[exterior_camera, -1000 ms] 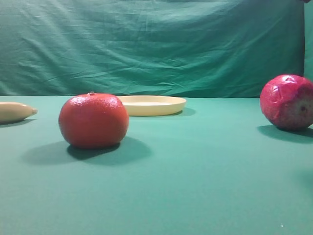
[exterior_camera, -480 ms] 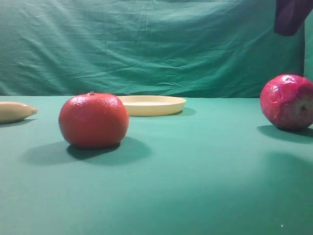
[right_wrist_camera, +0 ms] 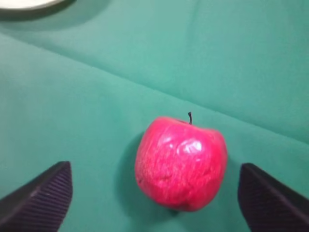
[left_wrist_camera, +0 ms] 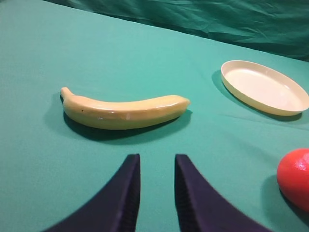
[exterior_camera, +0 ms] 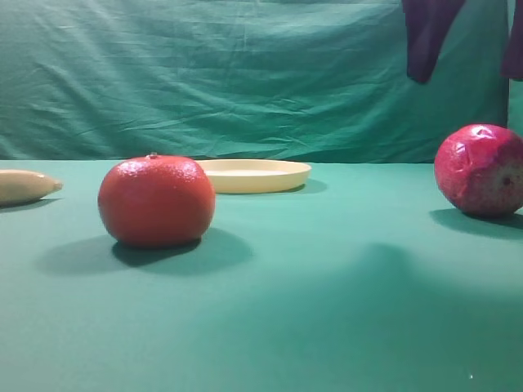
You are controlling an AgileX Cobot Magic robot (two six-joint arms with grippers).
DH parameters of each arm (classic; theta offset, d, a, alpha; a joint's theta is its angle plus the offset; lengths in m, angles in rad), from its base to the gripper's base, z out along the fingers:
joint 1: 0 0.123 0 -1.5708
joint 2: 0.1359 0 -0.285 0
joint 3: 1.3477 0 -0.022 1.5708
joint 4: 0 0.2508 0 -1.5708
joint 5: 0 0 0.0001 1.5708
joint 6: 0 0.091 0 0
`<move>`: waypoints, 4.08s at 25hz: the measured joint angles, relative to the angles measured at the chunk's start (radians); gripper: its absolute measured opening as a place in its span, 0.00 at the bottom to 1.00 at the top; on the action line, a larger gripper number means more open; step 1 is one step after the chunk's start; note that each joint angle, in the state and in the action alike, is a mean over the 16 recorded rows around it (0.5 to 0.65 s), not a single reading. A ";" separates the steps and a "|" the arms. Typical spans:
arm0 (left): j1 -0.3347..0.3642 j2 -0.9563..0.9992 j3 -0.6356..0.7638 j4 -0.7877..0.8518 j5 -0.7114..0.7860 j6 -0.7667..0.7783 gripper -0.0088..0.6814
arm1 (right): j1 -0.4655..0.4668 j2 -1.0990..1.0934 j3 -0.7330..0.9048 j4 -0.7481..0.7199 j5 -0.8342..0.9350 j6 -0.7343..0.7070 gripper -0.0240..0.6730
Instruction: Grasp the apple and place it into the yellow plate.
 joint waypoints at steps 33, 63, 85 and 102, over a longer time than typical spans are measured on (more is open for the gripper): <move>0.000 0.000 0.000 0.000 0.000 0.000 0.24 | 0.028 0.329 -0.443 0.485 -0.225 -0.365 0.75; 0.000 0.000 0.000 0.000 0.000 0.000 0.24 | 0.110 0.317 -0.664 0.469 -0.197 -0.609 0.60; 0.000 0.000 0.000 0.000 0.000 0.000 0.24 | 0.110 -0.511 -0.229 0.268 -0.028 -0.301 0.03; 0.000 0.000 0.000 0.000 0.000 0.000 0.24 | 0.110 -1.261 0.474 0.234 -0.181 -0.303 0.03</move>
